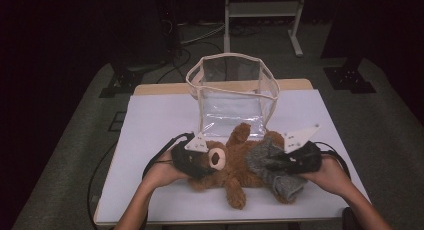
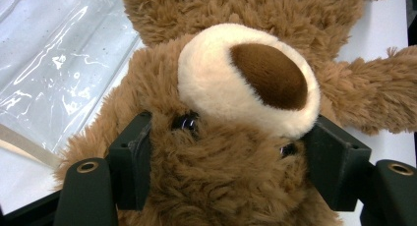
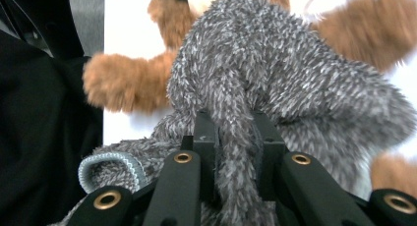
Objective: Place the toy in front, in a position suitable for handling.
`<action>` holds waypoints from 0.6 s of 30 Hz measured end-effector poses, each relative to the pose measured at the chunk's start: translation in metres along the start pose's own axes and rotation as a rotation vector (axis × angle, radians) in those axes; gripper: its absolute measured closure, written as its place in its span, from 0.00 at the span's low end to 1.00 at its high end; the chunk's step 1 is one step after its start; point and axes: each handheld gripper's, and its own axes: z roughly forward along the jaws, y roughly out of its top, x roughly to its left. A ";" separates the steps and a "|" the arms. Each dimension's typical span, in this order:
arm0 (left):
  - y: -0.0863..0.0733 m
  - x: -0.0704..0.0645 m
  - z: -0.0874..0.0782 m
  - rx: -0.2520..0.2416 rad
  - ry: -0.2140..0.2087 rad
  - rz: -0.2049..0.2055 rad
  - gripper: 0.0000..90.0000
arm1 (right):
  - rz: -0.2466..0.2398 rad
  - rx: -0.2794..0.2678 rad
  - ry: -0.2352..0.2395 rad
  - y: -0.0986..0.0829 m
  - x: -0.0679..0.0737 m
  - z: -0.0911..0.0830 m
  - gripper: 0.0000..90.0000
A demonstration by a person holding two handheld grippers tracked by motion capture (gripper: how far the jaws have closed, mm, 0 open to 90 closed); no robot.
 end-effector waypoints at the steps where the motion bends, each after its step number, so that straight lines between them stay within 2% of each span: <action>1: 0.000 0.000 0.000 0.000 0.000 0.000 0.32 | 0.000 0.000 0.000 0.000 0.000 0.000 0.85; 3: 0.001 -0.001 0.000 0.004 0.004 0.006 0.32 | -0.046 0.011 0.015 0.019 0.000 0.014 0.85; 5: 0.001 -0.001 0.000 0.002 0.004 0.006 0.32 | -0.071 0.012 0.037 0.033 0.000 0.025 0.85; 6: 0.001 -0.001 0.000 0.001 0.003 0.007 0.32 | -0.100 0.018 0.053 0.047 0.000 0.039 0.85; 7: 0.001 -0.001 0.000 0.000 0.003 0.008 0.32 | -0.100 0.018 0.053 0.047 0.000 0.039 0.85; 10: 0.001 -0.002 0.000 0.005 0.005 0.011 0.32 | -0.141 0.039 0.088 0.062 0.002 0.062 0.85; 13: -0.002 -0.002 0.000 -0.007 0.001 0.008 0.32 | -0.137 0.038 0.093 0.062 0.001 0.063 0.84; 15: -0.003 -0.001 -0.001 -0.014 -0.002 0.006 0.32 | -0.120 0.027 0.087 0.057 0.000 0.056 0.84; 16: -0.003 -0.001 -0.001 -0.017 -0.003 0.007 0.32 | -0.094 0.014 0.081 0.048 -0.001 0.047 0.84; 17: -0.003 -0.001 -0.001 -0.017 -0.003 0.007 0.32 | -0.094 0.014 0.081 0.048 -0.001 0.047 0.84; 18: -0.004 -0.001 -0.002 -0.018 -0.002 0.006 0.32 | -0.066 -0.002 0.070 0.035 -0.002 0.036 0.84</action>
